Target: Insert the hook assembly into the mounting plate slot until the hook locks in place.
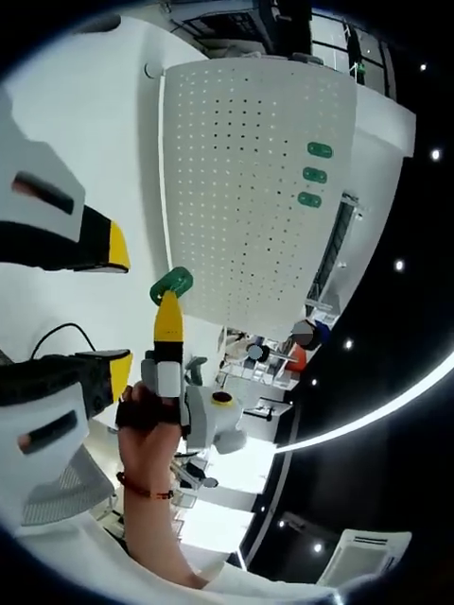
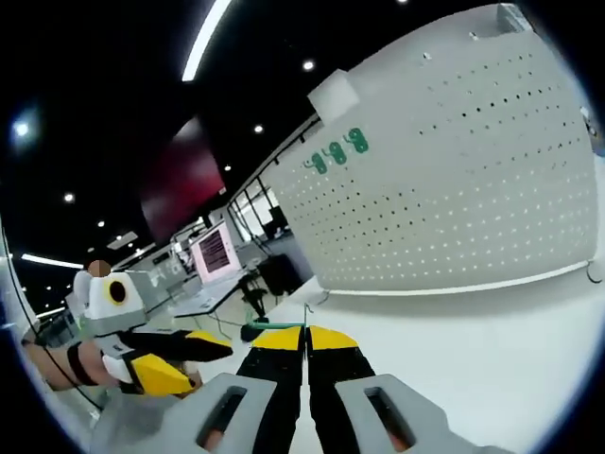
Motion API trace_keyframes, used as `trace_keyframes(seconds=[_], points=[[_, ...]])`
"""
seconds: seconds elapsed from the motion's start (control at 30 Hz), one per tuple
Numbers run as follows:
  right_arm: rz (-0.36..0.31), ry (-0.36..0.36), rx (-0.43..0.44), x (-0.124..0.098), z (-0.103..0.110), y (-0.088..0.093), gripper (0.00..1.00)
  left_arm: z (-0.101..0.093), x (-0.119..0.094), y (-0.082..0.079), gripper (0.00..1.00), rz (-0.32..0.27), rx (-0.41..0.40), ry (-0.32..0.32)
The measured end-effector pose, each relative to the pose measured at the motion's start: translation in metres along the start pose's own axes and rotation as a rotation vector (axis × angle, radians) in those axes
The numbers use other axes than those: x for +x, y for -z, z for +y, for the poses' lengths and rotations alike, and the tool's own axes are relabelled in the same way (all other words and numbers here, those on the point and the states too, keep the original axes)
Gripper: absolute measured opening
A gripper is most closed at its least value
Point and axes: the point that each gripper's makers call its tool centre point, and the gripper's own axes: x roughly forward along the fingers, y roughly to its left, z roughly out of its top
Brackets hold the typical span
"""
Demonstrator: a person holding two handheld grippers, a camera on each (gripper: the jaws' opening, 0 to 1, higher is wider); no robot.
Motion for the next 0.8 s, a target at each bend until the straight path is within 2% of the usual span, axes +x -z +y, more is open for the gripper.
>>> trace_keyframes(seconds=[0.33, 0.43, 0.57, 0.8], points=[[-0.051, -0.090, 0.093, -0.008, 0.013, -0.004, 0.00, 0.000, 0.003, -0.002, 0.21, -0.007, -0.018, 0.012], [-0.066, -0.157, 0.138, -0.010, 0.024, -0.006, 0.00, 0.001, 0.004, -0.006, 0.20, -0.022, -0.030, 0.012], [-0.057, -0.184, 0.156, -0.013, 0.027, -0.001, 0.00, -0.001, 0.007, -0.010, 0.12, -0.032, -0.051, 0.027], [-0.063, -0.254, 0.200, -0.018, 0.037, -0.002, 0.00, -0.003, 0.012, -0.013, 0.12, -0.038, -0.066, 0.044]])
